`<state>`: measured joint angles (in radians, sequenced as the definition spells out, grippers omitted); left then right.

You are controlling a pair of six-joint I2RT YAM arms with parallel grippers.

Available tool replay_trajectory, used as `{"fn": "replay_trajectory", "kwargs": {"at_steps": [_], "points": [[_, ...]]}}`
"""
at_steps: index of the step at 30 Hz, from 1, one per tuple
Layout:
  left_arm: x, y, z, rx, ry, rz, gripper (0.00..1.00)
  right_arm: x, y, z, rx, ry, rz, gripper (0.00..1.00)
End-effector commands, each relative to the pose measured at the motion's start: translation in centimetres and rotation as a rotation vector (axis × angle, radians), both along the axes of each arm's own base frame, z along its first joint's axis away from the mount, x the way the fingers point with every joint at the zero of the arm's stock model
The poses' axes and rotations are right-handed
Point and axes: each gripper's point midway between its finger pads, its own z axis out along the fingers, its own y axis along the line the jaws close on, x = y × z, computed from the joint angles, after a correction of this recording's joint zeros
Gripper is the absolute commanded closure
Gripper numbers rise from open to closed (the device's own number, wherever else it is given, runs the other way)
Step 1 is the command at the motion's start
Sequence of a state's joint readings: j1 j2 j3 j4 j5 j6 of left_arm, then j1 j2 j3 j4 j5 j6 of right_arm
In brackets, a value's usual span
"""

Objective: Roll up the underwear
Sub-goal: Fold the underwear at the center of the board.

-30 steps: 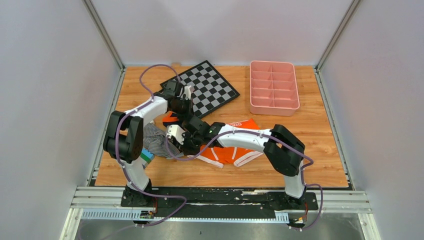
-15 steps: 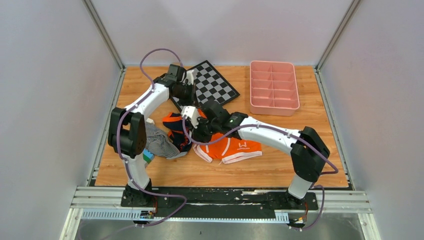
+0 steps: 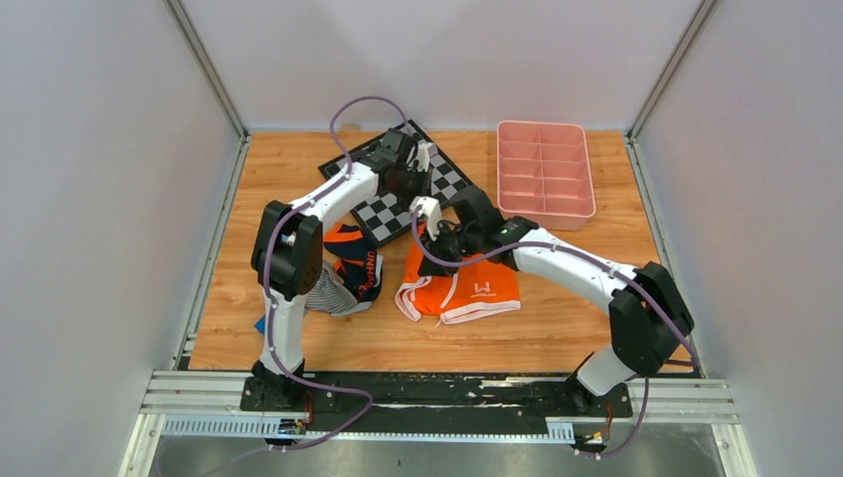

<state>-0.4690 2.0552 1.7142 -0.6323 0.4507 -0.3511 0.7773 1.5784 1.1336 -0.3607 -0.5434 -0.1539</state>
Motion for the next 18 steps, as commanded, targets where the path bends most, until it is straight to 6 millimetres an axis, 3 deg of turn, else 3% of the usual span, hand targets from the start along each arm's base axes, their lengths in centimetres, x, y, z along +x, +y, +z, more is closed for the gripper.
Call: {"fn": "replay_trajectory", "kwargs": {"at_steps": [1,6,9,13,18], "points": [[1.4,-2.5,1.6,-0.052,-0.030,0.031,1.00,-0.9,-1.9,2.5,0.087,0.056,0.007,1.00],[1.4,-5.1,1.8,-0.057,-0.042,0.033,1.00,-1.5,-4.0,0.7,0.061,0.099,-0.026,1.00],[1.6,-6.3,1.7,-0.036,-0.062,0.045,1.00,-0.8,-5.7,-0.1,0.066,0.161,-0.104,1.00],[1.7,-7.2,1.5,-0.015,-0.078,0.054,1.00,0.4,-8.1,-0.4,0.082,0.238,-0.191,1.00],[1.6,-7.9,1.0,0.017,-0.095,0.058,1.00,-0.3,-10.3,-1.4,0.061,0.293,-0.231,1.00]]}}
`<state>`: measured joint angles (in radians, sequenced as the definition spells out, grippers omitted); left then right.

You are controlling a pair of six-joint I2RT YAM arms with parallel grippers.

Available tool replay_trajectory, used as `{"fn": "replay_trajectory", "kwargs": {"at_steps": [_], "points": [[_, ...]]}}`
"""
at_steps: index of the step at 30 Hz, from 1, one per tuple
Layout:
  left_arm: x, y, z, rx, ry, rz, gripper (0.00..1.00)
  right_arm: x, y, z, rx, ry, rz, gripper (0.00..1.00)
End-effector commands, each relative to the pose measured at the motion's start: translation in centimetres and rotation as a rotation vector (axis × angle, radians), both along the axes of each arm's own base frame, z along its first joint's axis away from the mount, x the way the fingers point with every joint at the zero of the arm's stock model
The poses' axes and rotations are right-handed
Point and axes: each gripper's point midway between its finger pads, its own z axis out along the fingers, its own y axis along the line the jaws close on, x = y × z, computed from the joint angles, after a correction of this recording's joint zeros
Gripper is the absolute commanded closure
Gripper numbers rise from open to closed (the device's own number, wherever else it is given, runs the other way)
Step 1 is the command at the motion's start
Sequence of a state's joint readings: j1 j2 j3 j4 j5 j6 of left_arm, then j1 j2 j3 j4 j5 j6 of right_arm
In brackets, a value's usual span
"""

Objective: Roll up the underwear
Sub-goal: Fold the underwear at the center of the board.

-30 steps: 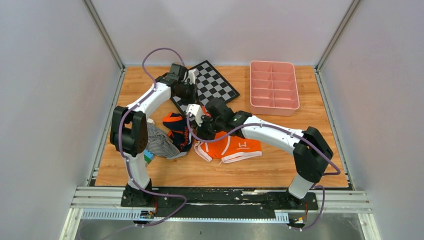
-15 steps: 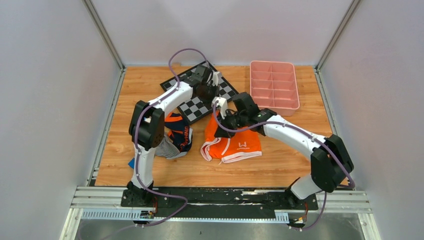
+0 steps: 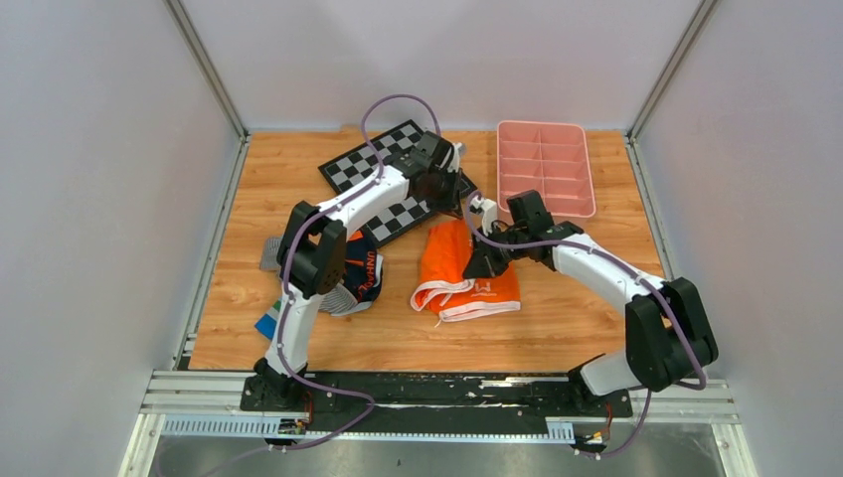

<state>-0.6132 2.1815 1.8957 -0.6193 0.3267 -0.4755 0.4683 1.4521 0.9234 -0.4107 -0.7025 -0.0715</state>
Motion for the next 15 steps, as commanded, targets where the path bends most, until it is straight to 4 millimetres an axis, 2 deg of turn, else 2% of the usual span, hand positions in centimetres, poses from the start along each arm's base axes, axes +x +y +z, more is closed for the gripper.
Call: {"fn": "replay_trajectory", "kwargs": {"at_steps": [1,7,11,15], "points": [[1.2,-1.0,1.1,0.004,-0.063,0.035,1.00,-2.0,-1.0,0.9,0.037,0.060,0.006,1.00],[0.7,-3.0,0.4,0.005,-0.075,0.003,1.00,-3.2,-3.0,-0.6,0.020,0.152,-0.061,1.00],[0.4,-4.5,-0.4,0.019,-0.089,-0.018,1.00,-2.9,-4.0,-1.6,-0.001,0.145,-0.112,1.00],[0.5,-5.1,-1.3,0.036,-0.096,-0.017,1.00,-2.2,-5.2,-2.5,-0.032,0.147,-0.172,1.00]]}}
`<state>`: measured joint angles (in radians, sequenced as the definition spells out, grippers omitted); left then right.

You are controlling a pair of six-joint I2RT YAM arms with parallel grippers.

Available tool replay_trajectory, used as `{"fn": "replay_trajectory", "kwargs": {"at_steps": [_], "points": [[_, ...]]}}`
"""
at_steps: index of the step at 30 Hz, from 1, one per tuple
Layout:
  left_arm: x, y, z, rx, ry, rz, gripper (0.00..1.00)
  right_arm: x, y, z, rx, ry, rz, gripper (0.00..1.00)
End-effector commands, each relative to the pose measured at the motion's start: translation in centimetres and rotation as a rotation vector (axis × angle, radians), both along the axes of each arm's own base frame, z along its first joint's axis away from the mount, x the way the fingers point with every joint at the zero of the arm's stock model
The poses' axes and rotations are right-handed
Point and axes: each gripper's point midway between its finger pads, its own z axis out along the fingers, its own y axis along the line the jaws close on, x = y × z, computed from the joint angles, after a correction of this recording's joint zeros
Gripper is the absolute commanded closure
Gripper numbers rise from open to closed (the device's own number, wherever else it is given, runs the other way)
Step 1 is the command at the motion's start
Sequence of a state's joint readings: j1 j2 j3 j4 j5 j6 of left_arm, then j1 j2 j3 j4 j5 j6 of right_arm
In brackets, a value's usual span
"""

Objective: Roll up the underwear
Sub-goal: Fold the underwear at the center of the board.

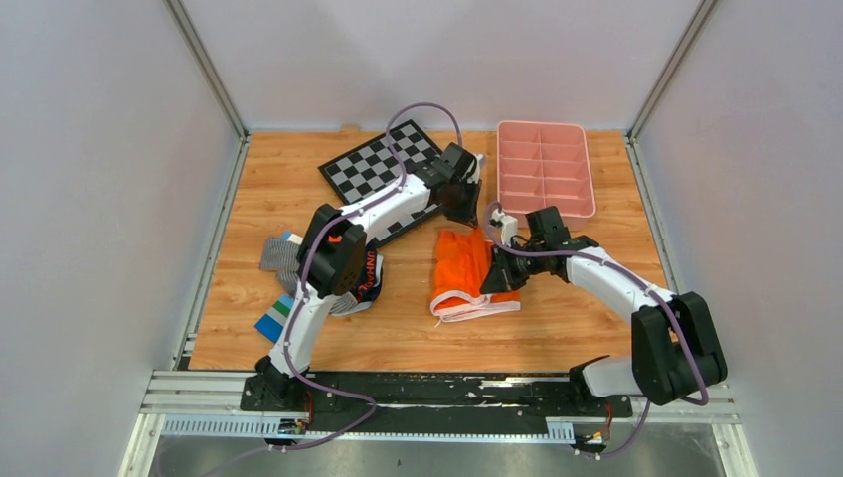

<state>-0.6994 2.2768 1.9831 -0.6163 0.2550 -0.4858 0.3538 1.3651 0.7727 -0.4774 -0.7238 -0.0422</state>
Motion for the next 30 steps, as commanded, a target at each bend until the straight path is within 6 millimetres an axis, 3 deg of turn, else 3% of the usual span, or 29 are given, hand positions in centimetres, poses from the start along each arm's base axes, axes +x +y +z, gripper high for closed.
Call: {"fn": "replay_trajectory", "kwargs": {"at_steps": [1,8,17,30], "points": [[1.5,-1.4,0.7,-0.007,-0.075,0.015,1.00,0.6,-1.1,0.1,-0.011,0.005,-0.067,1.00],[1.8,-2.6,0.4,-0.017,-0.093,0.007,1.00,1.4,-3.2,-1.2,-0.041,0.059,-0.153,1.00],[1.0,-4.2,-1.0,-0.019,-0.085,-0.021,1.00,1.1,-4.1,-1.8,-0.047,0.122,-0.213,1.00],[-1.4,-6.3,1.5,-0.080,-0.082,-0.072,1.00,0.0,-4.0,-1.6,-0.033,0.205,-0.240,1.00]]}}
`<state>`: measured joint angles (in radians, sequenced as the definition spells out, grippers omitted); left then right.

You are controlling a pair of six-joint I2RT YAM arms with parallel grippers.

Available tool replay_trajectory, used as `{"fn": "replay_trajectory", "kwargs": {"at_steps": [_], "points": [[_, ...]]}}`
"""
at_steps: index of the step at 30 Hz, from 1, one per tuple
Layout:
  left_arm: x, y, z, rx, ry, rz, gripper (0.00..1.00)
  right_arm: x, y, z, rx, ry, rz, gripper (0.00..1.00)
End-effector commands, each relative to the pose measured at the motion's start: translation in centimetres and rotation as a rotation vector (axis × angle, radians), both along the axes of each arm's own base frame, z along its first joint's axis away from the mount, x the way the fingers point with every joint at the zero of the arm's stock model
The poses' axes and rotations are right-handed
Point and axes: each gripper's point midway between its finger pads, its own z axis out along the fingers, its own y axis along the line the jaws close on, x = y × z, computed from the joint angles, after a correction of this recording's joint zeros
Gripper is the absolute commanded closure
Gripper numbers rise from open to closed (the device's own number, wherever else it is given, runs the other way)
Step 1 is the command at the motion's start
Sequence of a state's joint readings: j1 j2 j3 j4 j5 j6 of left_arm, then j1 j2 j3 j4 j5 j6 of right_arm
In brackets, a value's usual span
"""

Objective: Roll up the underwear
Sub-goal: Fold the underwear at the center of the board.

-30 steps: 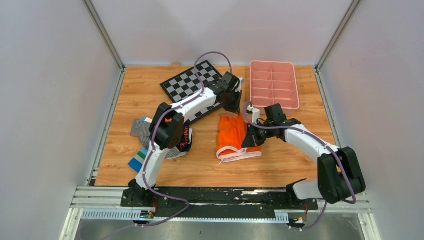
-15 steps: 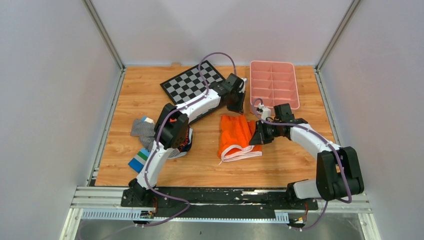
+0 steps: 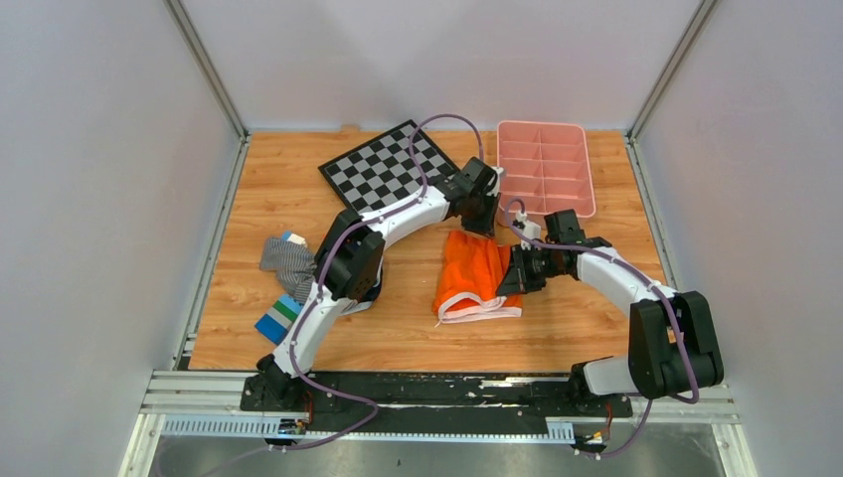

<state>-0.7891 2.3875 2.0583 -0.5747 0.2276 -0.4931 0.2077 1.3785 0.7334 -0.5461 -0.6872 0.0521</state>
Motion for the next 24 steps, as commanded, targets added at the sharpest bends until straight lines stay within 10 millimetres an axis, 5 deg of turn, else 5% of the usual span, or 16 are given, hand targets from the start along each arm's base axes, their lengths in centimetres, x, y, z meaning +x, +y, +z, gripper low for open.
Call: {"fn": "replay_trajectory", "kwargs": {"at_steps": [1,14,24], "points": [[0.3,-1.8,4.6,-0.100,-0.061,-0.009,1.00,-0.3,0.2,0.6,0.025,0.031,-0.015,1.00],[-0.9,-2.9,8.1,-0.165,-0.082,-0.064,1.00,-0.5,1.7,4.0,0.136,0.089,-0.068,1.00],[-2.3,-2.8,8.2,-0.178,-0.046,-0.098,1.00,-0.9,1.4,3.2,0.104,0.101,-0.094,1.00]]}}
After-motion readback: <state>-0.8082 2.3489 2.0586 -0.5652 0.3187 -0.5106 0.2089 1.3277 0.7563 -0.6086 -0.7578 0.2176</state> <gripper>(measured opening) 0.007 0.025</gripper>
